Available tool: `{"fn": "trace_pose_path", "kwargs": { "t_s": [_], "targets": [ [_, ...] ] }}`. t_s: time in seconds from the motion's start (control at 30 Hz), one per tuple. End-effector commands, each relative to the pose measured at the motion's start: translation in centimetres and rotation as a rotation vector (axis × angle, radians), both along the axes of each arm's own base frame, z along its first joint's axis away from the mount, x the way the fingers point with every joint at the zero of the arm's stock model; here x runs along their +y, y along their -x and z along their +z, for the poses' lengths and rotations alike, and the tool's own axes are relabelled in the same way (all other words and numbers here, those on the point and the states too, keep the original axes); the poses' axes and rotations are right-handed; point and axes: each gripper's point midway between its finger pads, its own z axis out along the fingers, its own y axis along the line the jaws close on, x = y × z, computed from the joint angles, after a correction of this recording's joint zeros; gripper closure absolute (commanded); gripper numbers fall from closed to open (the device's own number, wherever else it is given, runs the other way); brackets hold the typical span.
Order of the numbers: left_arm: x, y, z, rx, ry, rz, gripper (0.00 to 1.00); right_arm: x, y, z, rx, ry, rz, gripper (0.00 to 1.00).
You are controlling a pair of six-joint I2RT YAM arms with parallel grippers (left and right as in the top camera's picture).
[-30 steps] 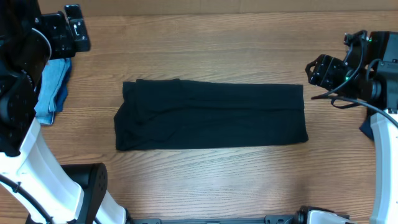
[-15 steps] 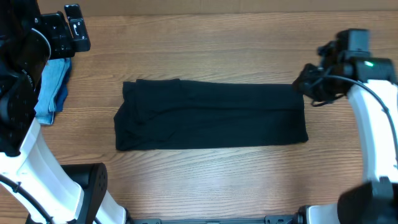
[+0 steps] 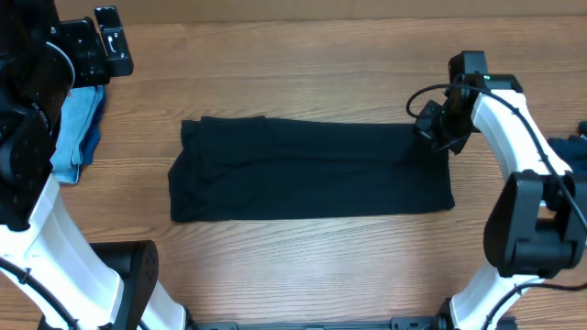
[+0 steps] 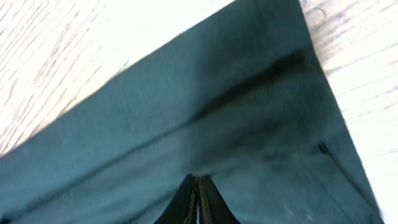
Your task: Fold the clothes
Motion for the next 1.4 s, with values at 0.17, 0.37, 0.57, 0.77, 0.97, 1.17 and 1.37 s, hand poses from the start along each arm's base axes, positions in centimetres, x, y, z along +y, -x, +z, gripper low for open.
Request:
{"fn": "trace_pose_path", "kwargs": {
  "t_s": [0.17,0.37,0.57,0.77,0.97,1.17,1.37],
  "targets": [
    [0.2,0.0,0.1,-0.003,0.000,0.014,0.00,-0.9,0.3,-4.9,0.108,0.044,-0.047,0.95],
    [0.2,0.0,0.1,-0.003,0.000,0.014,0.00,-1.3,1.2,-6.8,0.151,0.067,-0.048,0.94],
    [0.2,0.0,0.1,-0.003,0.000,0.014,0.00,-3.8,1.4,-8.6,0.128,0.175,-0.073,0.90],
    [0.2,0.0,0.1,-0.003,0.000,0.014,0.00,-8.1,1.3,-8.9,0.105,0.208,-0.169,0.89],
    [0.2,0.0,0.1,-0.003,0.000,0.014,0.00,-11.5,0.5,-8.8,0.045,0.190,-0.169,0.90],
    [0.2,0.0,0.1,-0.003,0.000,0.014,0.00,-9.3,-1.6,-8.5,-0.057,0.085,-0.030,0.81],
    [0.2,0.0,0.1,-0.003,0.000,0.014,0.00,-8.0,-2.9,-7.1,-0.091,0.076,0.000,0.69]
  ]
}}
